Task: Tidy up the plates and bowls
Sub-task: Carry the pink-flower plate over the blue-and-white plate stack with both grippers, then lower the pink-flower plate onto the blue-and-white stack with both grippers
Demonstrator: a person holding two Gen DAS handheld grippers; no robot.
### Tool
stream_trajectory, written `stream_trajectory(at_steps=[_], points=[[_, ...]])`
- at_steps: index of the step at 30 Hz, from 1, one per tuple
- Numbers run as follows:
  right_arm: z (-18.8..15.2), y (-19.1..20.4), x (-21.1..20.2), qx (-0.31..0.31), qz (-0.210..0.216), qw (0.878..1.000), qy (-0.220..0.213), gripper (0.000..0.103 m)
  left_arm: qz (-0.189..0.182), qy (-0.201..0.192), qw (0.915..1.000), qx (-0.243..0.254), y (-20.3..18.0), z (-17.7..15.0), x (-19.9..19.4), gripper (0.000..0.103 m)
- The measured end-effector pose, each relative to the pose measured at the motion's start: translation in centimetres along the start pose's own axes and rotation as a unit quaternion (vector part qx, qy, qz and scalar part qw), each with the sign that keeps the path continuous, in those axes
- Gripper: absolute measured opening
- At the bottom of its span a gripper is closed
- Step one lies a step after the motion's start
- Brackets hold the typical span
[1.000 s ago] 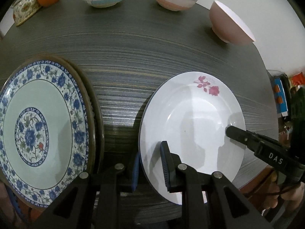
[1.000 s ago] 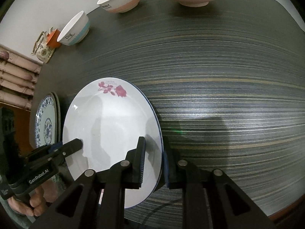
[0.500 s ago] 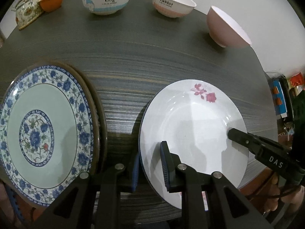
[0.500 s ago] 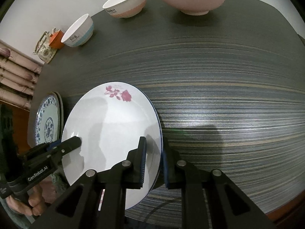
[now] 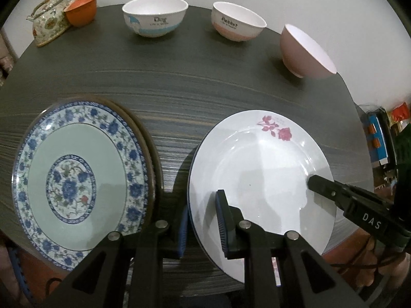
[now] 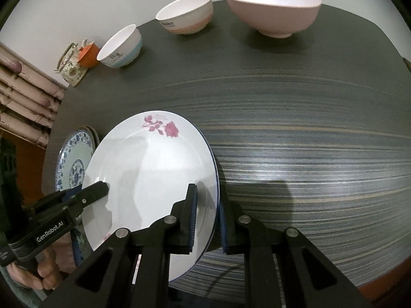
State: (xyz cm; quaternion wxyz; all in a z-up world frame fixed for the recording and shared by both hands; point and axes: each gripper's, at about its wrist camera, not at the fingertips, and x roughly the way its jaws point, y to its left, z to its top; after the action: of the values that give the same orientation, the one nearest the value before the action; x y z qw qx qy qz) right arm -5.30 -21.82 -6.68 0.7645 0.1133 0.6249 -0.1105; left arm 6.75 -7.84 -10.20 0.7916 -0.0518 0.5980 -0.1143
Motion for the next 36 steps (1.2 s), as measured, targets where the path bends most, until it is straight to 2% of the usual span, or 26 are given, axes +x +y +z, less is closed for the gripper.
stream_trajectory(at_steps=[9,22,36], points=[[1.1,2.8,-0.8,-0.028,0.012,0.999,-0.012,0.015,0.02,-0.027,0.9993,-0.017,1.9,-0.4,-3.1,0.019],[2.7,9.8,0.0,-0.091,0.04,0.995,-0.013,0.015,0.049,-0.068,0.9938,-0.073,8.8,-1.6,-8.6,0.019],[2.8,16.5,2.6,-0.138,0.053,0.989,0.009,0.015,0.072,-0.077,0.9863,-0.127,14.7,-3.2,-10.2,0.02]])
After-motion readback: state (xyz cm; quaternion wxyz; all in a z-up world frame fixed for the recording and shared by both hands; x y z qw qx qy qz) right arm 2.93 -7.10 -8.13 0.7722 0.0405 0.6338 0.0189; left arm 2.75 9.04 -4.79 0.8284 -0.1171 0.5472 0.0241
